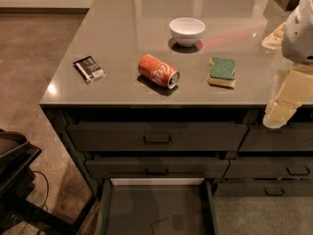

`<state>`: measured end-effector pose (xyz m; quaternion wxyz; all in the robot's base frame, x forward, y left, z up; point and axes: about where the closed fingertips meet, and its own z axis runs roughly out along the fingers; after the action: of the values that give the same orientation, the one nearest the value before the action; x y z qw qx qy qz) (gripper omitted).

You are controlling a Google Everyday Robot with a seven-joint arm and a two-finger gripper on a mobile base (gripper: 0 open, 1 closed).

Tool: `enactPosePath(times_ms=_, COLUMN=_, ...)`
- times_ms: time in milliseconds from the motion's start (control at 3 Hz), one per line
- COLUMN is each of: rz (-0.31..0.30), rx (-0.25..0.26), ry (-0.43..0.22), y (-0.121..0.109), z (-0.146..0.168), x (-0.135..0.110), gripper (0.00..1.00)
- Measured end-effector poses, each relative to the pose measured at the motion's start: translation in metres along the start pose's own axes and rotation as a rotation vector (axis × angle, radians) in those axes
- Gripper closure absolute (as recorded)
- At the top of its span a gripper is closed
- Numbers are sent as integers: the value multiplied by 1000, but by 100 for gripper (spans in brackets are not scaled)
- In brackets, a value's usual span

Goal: Place coke can into bottom drawer

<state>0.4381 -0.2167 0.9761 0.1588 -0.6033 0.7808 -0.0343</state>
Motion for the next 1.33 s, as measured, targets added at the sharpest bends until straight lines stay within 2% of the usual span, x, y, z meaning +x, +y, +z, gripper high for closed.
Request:
enactPosePath(times_ms=333, rz=1, rx=8, ry=-9, y=-1, z=-1, x=-2, gripper=0)
enactPosePath(times_ms=667, rz=9, rx=9, ry=-73, y=-10, z=18, x=-16, gripper=0)
enactPosePath(times_ms=1000, rz=26, rx=15, ry=-207, y=-24, z=56, x=-53, gripper=0)
enactPosePath(times_ms=1333, rz=10, rx=43, ry=-294, y=-37, z=85, x=-89, gripper=0)
